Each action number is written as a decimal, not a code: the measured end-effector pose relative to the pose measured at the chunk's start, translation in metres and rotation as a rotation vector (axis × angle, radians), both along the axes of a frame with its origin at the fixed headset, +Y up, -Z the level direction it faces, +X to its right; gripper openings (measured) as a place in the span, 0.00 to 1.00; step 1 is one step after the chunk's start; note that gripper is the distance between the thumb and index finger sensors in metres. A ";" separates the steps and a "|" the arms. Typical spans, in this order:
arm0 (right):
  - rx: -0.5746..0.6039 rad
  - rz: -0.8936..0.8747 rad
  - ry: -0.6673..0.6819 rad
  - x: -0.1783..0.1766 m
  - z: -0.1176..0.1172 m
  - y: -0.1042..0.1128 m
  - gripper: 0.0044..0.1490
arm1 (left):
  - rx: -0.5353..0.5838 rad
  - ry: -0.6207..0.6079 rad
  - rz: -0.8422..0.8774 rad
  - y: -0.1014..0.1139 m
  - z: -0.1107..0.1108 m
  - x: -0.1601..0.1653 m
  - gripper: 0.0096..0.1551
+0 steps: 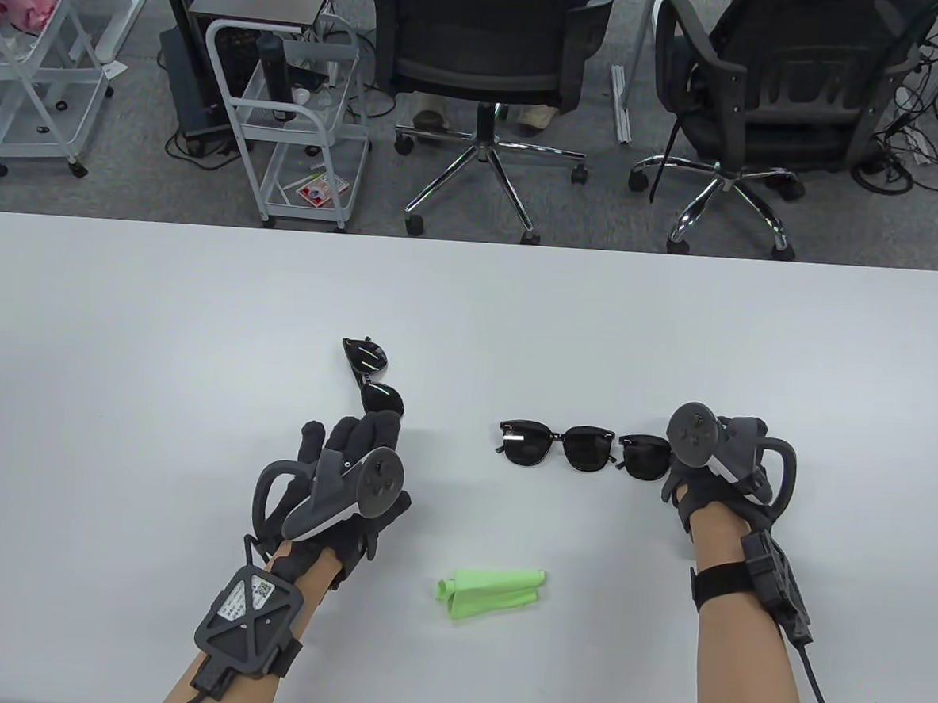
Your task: Dust sunglasses
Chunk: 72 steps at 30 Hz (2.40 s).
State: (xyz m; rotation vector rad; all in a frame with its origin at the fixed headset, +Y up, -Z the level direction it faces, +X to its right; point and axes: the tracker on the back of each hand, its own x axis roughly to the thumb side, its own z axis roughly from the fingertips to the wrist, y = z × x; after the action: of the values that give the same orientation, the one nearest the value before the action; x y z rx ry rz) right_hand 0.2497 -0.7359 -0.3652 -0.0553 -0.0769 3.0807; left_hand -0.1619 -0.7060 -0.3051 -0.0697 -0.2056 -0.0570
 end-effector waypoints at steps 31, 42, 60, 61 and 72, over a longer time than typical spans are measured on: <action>-0.185 -0.261 0.348 -0.077 0.077 0.030 0.59 | 0.037 0.085 -0.006 0.042 -0.039 -0.015 0.38; -0.210 -0.268 0.350 -0.074 0.075 0.030 0.58 | 0.044 0.110 -0.098 0.007 -0.111 -0.027 0.31; -0.238 -0.301 0.349 -0.064 0.069 0.025 0.56 | -0.034 0.067 -0.201 -0.028 -0.152 -0.018 0.31; -0.239 -0.300 0.350 -0.065 0.069 0.025 0.57 | -0.033 0.074 -0.203 -0.028 -0.152 -0.019 0.30; -0.227 -0.319 0.358 -0.065 0.071 0.026 0.56 | -0.097 0.160 -0.208 -0.033 -0.144 -0.032 0.26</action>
State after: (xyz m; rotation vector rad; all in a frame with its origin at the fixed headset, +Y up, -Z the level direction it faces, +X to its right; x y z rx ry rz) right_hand 0.1845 -0.7101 -0.2937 0.4275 0.2701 2.7159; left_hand -0.1934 -0.7390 -0.4490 -0.1917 -0.0406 -0.2479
